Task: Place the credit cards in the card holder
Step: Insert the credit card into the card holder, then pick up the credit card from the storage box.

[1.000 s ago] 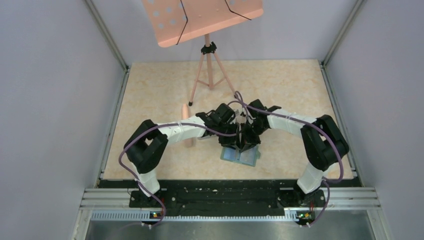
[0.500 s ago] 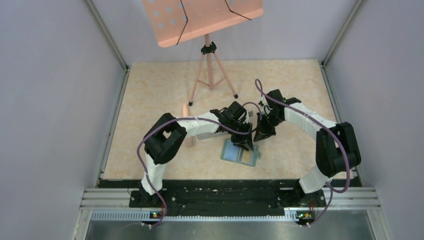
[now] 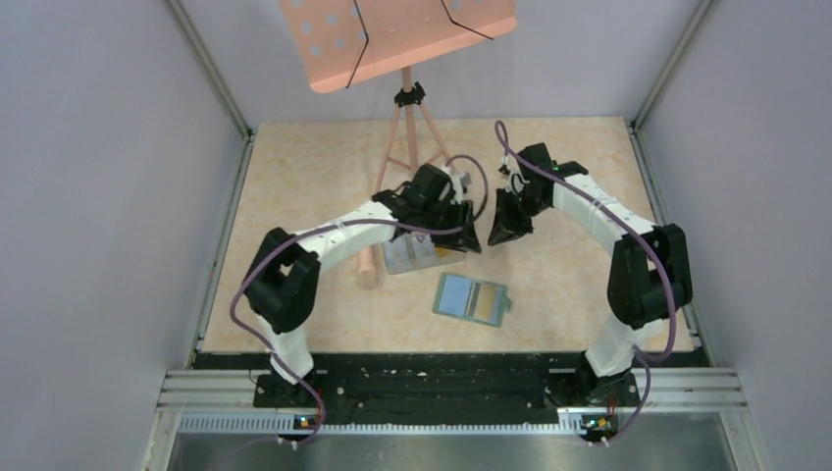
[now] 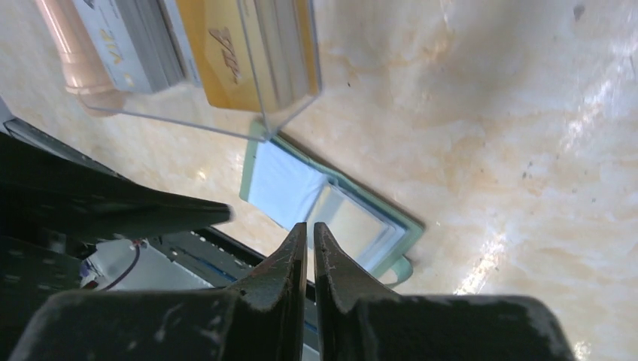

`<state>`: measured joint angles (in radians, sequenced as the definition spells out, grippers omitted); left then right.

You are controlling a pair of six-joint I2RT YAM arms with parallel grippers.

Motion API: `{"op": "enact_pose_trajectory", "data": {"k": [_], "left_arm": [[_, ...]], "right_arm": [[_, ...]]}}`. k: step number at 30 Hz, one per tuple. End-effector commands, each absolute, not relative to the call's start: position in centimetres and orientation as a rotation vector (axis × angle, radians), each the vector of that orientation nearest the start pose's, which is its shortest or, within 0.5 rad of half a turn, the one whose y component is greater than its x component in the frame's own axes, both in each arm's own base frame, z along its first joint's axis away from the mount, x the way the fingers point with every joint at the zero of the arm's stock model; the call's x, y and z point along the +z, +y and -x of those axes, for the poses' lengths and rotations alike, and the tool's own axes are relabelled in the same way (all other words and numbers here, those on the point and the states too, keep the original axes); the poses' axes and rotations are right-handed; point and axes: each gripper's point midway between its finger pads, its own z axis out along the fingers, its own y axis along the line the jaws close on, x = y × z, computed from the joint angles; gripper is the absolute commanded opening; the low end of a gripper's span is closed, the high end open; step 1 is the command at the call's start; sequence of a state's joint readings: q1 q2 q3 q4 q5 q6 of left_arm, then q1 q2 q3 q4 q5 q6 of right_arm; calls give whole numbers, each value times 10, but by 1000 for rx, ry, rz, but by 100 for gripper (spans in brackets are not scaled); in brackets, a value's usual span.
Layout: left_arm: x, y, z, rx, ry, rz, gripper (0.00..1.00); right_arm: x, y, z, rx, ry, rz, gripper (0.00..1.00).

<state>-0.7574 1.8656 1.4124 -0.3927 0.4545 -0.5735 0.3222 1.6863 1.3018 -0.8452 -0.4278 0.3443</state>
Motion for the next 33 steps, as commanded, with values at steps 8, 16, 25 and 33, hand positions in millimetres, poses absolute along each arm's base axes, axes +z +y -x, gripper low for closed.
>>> {"op": "enact_pose_trajectory", "data": {"k": [8,16,25,33], "left_arm": [[160,-266,-347,-1084,2428,55,49],[127,-188,-347,-695,2589,259,49],[110,-164,-336,-510,2692,216,45],[81,-176,-332,-570,2776,194,32]], "right_arm": [[133,261,-343,930,2783,259,11],[128,344,-346,1086,2769,455,27],[84,372,-342,1099,2838,513,42],[67,386,-335,1151,2866,512,32]]}}
